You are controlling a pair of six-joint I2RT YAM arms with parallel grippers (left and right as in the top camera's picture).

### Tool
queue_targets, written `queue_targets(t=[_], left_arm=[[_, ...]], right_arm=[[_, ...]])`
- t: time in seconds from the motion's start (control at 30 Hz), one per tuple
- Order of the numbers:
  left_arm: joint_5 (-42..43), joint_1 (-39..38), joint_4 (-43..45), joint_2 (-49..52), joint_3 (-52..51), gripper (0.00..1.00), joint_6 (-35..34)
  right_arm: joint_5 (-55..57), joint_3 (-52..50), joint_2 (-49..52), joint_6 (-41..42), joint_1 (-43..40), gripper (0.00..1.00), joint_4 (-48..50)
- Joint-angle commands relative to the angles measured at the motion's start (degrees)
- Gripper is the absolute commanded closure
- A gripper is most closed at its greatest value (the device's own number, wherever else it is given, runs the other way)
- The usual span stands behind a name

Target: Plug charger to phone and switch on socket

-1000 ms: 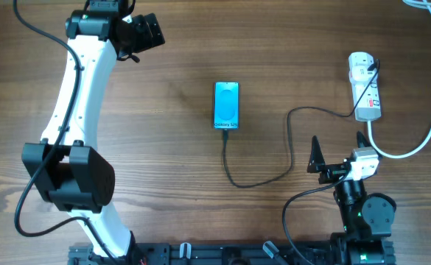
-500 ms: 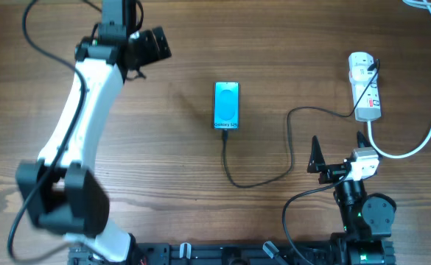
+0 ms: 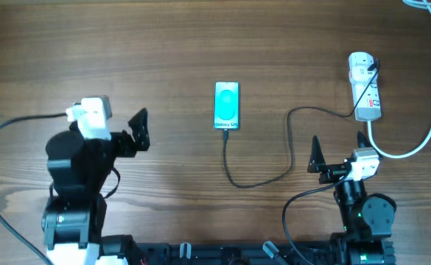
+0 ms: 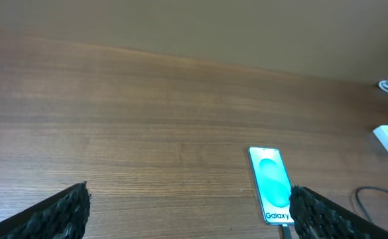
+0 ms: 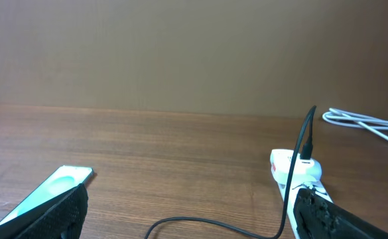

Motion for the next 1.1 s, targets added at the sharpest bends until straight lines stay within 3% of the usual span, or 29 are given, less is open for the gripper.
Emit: queue_targets(t=[0.0,0.23,0.37,0.53,0.77,0.93,1.07], left_arm=[[1.3,-0.2,3.4,-0.5,-4.0,0.00,0.9],[0.9,-0.3,20.5,-15.6,-20.9,0.00,0.8],[-0.5,-0.3,24.2,-29.0,-30.3,0.00,-1.8],[-5.5,-0.3,24.8,-36.7,-33.4,0.00,-3.7],[-5.4,-0.3,25.4,-40.6,-37.1,0.00,-3.2],[-10.5,-0.3,19.4,-40.6,-37.1,0.00,-2.6],[-10.8,-0.6,16.0,-40.6,-37.1,0.00,5.4]], right_arm=[[0.7,-0.1,-0.5,0.8,0.3,0.00,0.1],[0.7,-0.1,-0.5,0.8,0.3,0.00,0.1],[0.7,-0.1,-0.5,0.8,0.3,0.00,0.1],[0.7,-0.1,-0.5,0.8,0.3,0.00,0.1],[0.7,-0.1,-0.5,0.8,0.3,0.00,0.1],[0.7,-0.1,-0.5,0.8,0.3,0.00,0.1],[0.7,-0.1,-0.5,0.8,0.3,0.00,0.1]])
